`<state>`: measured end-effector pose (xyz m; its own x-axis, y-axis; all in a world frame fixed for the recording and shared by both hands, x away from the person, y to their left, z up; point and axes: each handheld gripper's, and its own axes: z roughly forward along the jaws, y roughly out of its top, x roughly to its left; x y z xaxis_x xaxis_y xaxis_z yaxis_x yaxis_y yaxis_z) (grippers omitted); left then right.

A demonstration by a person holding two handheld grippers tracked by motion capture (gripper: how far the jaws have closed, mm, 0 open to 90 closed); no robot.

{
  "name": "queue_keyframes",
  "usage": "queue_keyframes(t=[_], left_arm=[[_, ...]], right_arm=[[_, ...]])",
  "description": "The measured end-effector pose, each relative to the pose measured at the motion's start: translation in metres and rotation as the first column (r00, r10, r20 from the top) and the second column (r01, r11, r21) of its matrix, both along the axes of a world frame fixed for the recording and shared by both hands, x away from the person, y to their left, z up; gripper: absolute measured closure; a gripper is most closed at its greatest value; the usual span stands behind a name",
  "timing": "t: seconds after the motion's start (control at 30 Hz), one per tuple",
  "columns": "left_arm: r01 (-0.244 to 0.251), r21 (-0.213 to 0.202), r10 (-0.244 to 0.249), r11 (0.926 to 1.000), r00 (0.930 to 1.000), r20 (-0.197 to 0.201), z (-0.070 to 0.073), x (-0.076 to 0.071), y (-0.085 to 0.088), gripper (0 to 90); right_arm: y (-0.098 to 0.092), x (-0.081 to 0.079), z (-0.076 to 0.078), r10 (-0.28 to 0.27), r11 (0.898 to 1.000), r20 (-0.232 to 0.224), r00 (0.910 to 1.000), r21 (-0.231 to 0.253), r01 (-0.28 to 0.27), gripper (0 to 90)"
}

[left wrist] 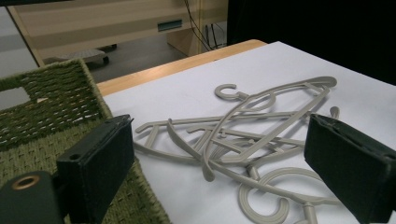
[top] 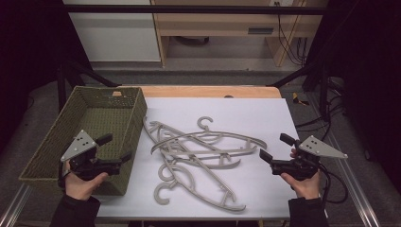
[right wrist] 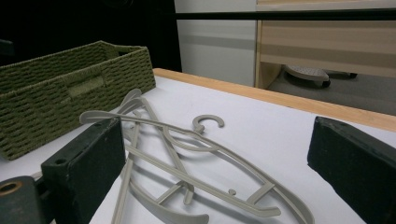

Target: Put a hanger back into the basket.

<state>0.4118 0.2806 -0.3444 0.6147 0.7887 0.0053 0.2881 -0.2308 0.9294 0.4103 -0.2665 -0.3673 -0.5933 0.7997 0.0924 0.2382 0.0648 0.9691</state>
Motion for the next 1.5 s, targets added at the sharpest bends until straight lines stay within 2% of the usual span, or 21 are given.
queue_keyframes(t=[0.17, 0.27, 0.37, 0.53, 0.67, 0.9, 0.93, 0.97, 1.0, 1.07, 1.1, 1.13, 1.17, 1.2, 1.27, 1.4, 1.5], left_arm=[[0.041, 0.028, -0.040, 0.9988, 0.9989, -0.025, 0.006, 0.008, -0.015, 8.3], [0.058, 0.051, -0.056, 0.9970, 0.9981, -0.027, 0.008, 0.011, -0.022, 8.4], [0.097, 0.080, -0.093, 0.9921, 0.9943, -0.053, 0.013, 0.020, -0.037, 8.3], [0.125, 0.114, -0.118, 0.9855, 0.9908, -0.066, 0.020, 0.031, -0.060, 8.2], [0.146, 0.128, -0.134, 0.9810, 0.9864, -0.096, 0.020, 0.042, -0.078, 8.3], [0.164, 0.157, -0.142, 0.9740, 0.9797, -0.142, 0.013, 0.061, -0.105, 8.6], [0.167, 0.171, -0.141, 0.9710, 0.9780, -0.154, 0.009, 0.067, -0.114, 8.8], [0.167, 0.171, -0.141, 0.9710, 0.9780, -0.154, 0.009, 0.067, -0.114, 9.1], [0.173, 0.181, -0.143, 0.9681, 0.9751, -0.170, 0.005, 0.074, -0.123, 9.3], [0.175, 0.187, -0.142, 0.9666, 0.9739, -0.177, 0.002, 0.077, -0.127, 9.7], [0.183, 0.203, -0.143, 0.9619, 0.9697, -0.198, -0.003, 0.085, -0.134, 10.3], [0.183, 0.203, -0.143, 0.9619, 0.9697, -0.198, -0.003, 0.085, -0.134, 10.6], [0.178, 0.219, -0.133, 0.9594, 0.9697, -0.205, -0.009, 0.091, -0.141, 11.2], [0.178, 0.219, -0.133, 0.9594, 0.9697, -0.205, -0.009, 0.091, -0.141, 11.9], [0.193, 0.232, -0.140, 0.9533, 0.9636, -0.228, -0.017, 0.100, -0.148, 12.3], [0.206, 0.268, -0.139, 0.9412, 0.9582, -0.250, -0.026, 0.111, -0.156, 12.6], [0.208, 0.264, -0.139, 0.9417, 0.9556, -0.260, -0.034, 0.120, -0.159, 13.3]], right_arm=[[0.003, 0.001, 0.000, 0.002, 1.000, -0.003, 1.0000, -0.015, -0.002, 4.4], [0.003, 0.000, 0.002, 0.003, 1.000, -0.001, 1.0000, -0.012, -0.003, 4.4], [0.003, -0.001, 0.004, -0.002, 1.000, 0.002, 1.0000, -0.011, 0.002, 4.4], [0.004, -0.002, 0.005, 0.006, 1.000, 0.005, 1.0000, -0.010, -0.006, 4.4], [0.006, 0.000, 0.003, 0.007, 1.000, -0.004, 1.0000, -0.016, -0.007, 4.1], [0.007, 0.001, 0.002, 0.010, 1.000, -0.007, 0.9999, -0.022, -0.010, 4.0], [0.007, 0.001, 0.002, 0.010, 1.000, -0.008, 0.9999, -0.019, -0.010, 4.0], [0.008, 0.001, 0.002, 0.014, 1.000, -0.010, 0.9999, -0.016, -0.014, 4.0], [0.008, 0.001, 0.002, 0.015, 1.000, -0.009, 0.9998, -0.018, -0.015, 4.0], [0.008, 0.001, 0.002, 0.018, 1.000, -0.008, 0.9998, -0.020, -0.018, 4.0], [0.009, 0.001, 0.002, 0.018, 1.000, -0.009, 0.9998, -0.018, -0.019, 4.0], [0.009, 0.001, 0.002, 0.018, 1.000, -0.009, 0.9998, -0.018, -0.019, 4.0], [0.009, 0.001, 0.002, 0.018, 1.000, -0.010, 0.9998, -0.017, -0.018, 4.0], [0.009, 0.001, 0.002, 0.018, 1.000, -0.010, 0.9998, -0.017, -0.018, 4.0], [0.008, 0.001, 0.002, 0.017, 1.000, -0.009, 0.9998, -0.016, -0.018, 3.9], [0.008, 0.001, 0.001, 0.018, 1.000, -0.011, 0.9998, -0.019, -0.018, 3.9], [0.009, 0.002, 0.000, 0.019, 1.000, -0.014, 0.9997, -0.021, -0.019, 3.8]])
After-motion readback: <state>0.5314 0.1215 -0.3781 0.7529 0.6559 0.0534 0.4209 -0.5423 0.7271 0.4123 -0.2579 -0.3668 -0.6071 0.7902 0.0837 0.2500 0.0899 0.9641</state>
